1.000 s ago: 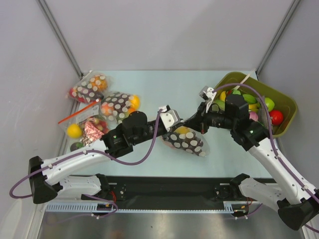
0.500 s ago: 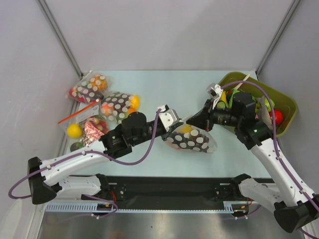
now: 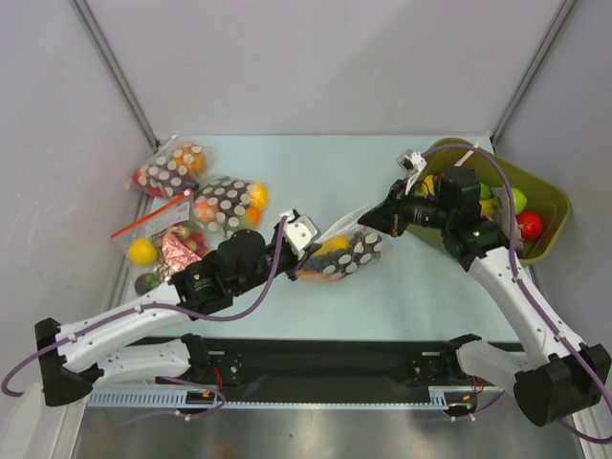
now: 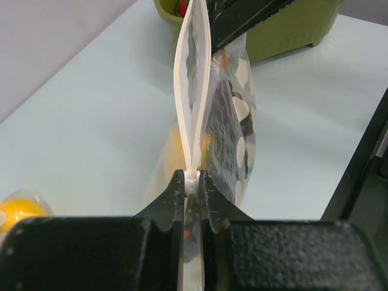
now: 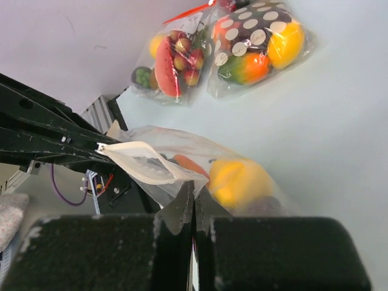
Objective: Open the zip-top bag and remove the fake food
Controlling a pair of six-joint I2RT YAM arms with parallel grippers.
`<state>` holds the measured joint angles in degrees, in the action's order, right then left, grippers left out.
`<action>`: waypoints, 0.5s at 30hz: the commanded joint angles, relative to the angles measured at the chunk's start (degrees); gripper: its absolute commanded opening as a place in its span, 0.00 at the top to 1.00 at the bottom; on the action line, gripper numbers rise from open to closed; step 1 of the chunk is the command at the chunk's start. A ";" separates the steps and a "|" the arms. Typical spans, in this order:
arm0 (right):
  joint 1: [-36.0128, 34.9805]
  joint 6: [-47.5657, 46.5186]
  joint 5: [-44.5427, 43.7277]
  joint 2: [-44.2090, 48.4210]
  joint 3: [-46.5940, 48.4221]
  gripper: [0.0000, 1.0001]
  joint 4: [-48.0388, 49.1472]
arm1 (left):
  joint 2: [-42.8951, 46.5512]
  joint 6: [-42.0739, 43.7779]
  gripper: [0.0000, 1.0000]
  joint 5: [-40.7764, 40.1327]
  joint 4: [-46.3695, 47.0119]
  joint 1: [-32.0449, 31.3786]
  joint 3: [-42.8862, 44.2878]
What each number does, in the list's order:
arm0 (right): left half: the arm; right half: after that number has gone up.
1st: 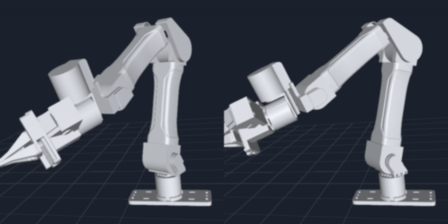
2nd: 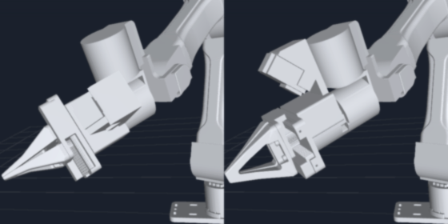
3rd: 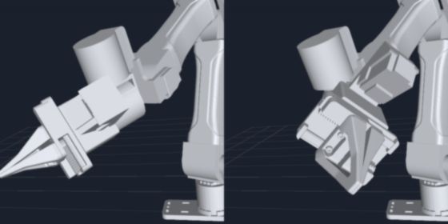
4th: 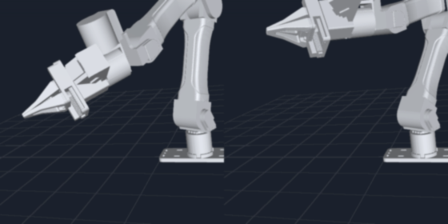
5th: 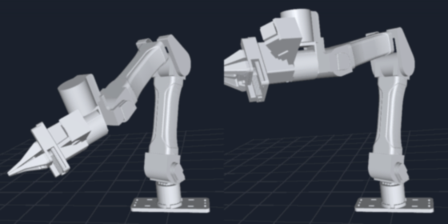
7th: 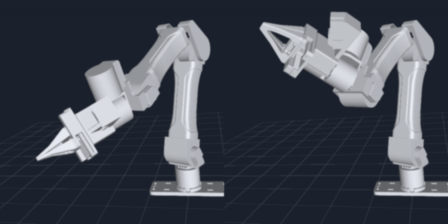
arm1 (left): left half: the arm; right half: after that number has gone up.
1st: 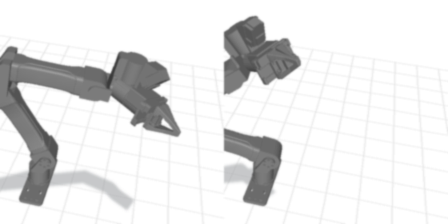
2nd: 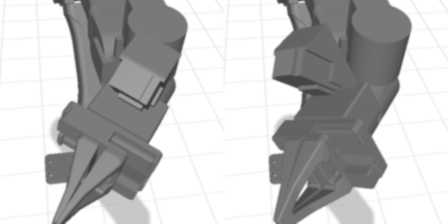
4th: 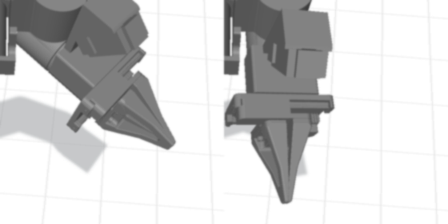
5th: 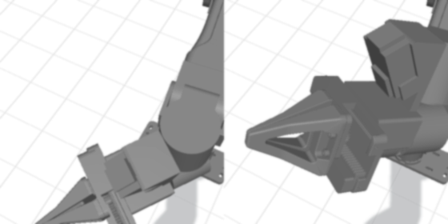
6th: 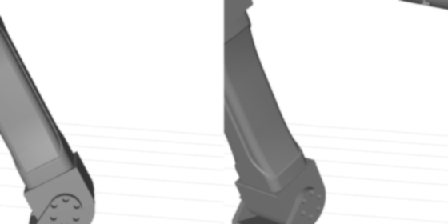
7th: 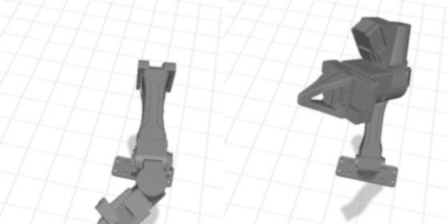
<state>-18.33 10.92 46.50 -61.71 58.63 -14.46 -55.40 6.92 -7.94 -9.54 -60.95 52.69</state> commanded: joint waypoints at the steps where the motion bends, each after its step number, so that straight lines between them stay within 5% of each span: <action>1: 2.16 -0.46 -7.82 -1.91 1.13 1.00 7.77 | 4.68 -2.96 1.00 -4.27 -4.78 0.48 -1.27; 15: 2.16 -0.72 -10.90 -12.29 6.23 1.00 12.00 | 9.60 -6.57 1.00 -8.84 -12.16 0.48 -3.82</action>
<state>-17.56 11.92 41.21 -73.63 60.14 -8.27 -47.44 1.74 -14.13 -18.79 -60.73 49.19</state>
